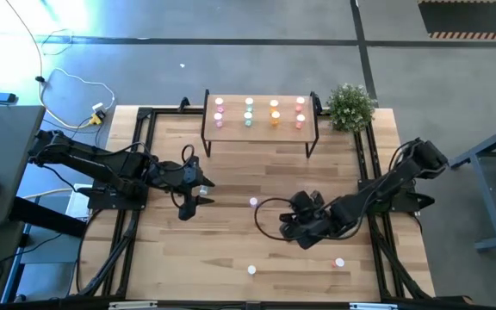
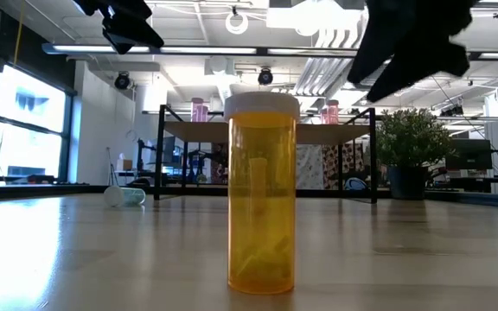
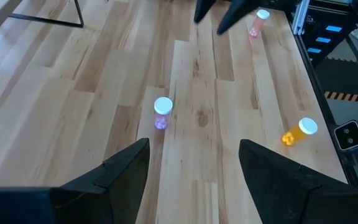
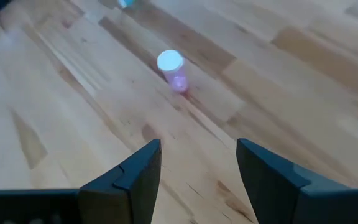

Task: Pick and place medicine bottles onto shelf by color
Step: Put the pink pill bottle on the shelf aligned with the pink bottles

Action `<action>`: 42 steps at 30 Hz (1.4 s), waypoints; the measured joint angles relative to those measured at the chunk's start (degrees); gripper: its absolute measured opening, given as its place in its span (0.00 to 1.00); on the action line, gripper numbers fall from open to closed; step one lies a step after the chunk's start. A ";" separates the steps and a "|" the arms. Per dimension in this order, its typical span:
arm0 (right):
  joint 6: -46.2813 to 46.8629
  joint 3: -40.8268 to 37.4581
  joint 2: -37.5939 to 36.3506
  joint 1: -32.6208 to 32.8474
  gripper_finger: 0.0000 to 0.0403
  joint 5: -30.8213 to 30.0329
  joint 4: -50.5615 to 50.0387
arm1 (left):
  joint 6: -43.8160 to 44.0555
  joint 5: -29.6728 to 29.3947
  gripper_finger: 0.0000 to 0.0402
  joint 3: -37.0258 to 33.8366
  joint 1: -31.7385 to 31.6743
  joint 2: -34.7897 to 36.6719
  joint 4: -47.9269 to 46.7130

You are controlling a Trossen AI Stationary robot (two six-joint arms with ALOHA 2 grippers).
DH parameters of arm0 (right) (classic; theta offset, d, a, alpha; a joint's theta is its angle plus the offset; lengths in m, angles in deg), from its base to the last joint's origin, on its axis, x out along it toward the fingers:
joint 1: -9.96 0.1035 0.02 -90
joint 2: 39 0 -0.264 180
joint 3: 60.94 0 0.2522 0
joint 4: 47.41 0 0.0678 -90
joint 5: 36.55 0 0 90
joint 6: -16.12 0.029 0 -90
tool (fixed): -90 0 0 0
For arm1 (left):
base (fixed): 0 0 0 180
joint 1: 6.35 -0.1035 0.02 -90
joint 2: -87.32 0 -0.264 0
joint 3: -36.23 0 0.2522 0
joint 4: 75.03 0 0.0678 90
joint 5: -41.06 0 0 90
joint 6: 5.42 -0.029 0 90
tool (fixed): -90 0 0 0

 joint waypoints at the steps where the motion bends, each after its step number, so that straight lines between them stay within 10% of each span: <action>1: -0.87 -1.98 0.00 0.00 0.50 -0.25 3.51 | 0.02 0.00 0.60 0.00 0.00 0.02 0.00; 13: -21.69 -21.27 0.21 -3.55 0.50 -3.31 42.87 | 1.60 0.14 0.60 0.00 0.00 0.00 -0.02; 42: -43.36 -19.04 20.23 -13.39 0.50 6.06 71.44 | 3.55 0.00 0.60 0.00 -0.02 -0.02 -0.04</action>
